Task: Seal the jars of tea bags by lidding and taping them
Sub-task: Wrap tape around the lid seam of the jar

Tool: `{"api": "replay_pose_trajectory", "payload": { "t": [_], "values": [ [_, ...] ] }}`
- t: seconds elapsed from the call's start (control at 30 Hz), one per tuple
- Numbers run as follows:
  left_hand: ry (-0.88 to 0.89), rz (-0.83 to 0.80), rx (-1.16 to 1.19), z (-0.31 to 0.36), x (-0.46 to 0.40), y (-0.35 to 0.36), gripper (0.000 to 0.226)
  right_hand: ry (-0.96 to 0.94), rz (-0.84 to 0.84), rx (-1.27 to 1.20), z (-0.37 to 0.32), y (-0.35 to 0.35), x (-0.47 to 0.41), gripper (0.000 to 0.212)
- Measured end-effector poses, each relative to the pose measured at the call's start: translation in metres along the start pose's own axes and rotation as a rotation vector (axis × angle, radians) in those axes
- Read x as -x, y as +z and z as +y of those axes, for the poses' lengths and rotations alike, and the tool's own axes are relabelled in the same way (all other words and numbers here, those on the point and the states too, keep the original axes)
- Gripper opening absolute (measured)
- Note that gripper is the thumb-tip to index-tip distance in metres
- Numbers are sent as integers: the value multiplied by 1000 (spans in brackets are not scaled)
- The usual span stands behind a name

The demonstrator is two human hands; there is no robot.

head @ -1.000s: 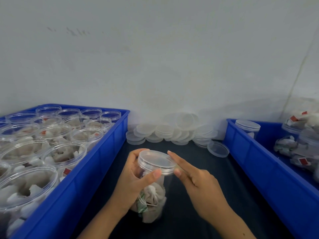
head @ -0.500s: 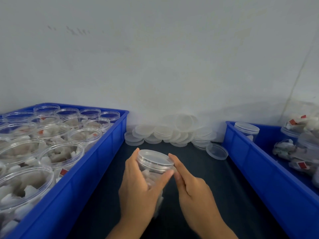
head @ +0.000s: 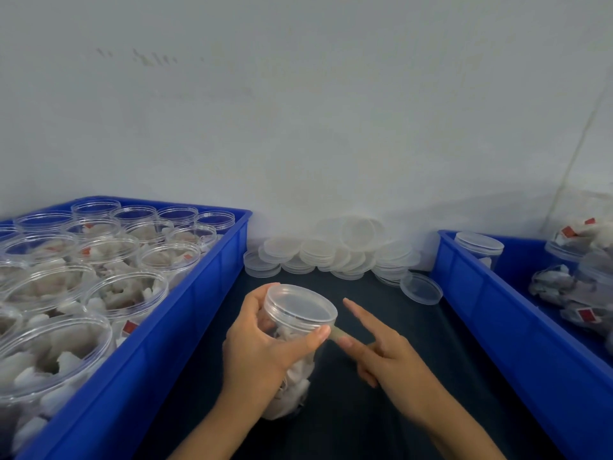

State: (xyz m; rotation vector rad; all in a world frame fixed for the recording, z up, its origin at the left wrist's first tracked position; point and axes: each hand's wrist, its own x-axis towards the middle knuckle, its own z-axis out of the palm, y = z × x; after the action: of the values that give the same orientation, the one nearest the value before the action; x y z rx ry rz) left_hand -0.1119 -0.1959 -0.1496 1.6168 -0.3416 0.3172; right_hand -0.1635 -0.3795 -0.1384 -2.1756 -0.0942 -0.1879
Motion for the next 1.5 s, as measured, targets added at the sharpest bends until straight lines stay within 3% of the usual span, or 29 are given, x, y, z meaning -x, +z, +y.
{"api": "replay_pose_trajectory", "payload": {
  "t": [0.27, 0.53, 0.63, 0.73, 0.93, 1.07, 1.3, 1.4, 1.5],
  "values": [
    [-25, -143, 112, 5, -5, -3, 79, -126, 125, 192, -2, -6, 2, 43],
    [-53, -288, 210, 3, -7, -4, 79, -119, 151, 258, -9, -7, 3, 42],
    [-91, -281, 283, -2, -8, -4, 86, -111, 204, 282, -13, -3, 5, 37],
    [-111, -242, 309, -4, -7, -2, 78, -102, 254, 354, -18, 5, 6, 39],
    [81, -62, 60, -2, 5, 4, 58, -147, 370, 439, -25, 20, 12, 61],
    [3, -85, 1, 2, 7, 7, 85, -169, 404, 521, -28, 24, 15, 61],
    [-115, -66, 45, 6, -4, 1, 81, -218, 277, 530, -28, 19, 14, 53],
    [-108, -129, 51, 9, -5, -5, 89, -209, 219, 506, -28, 12, 12, 47],
    [-118, -219, 98, 11, -6, -9, 91, -195, 102, 510, -27, 0, 10, 53]
  ]
}}
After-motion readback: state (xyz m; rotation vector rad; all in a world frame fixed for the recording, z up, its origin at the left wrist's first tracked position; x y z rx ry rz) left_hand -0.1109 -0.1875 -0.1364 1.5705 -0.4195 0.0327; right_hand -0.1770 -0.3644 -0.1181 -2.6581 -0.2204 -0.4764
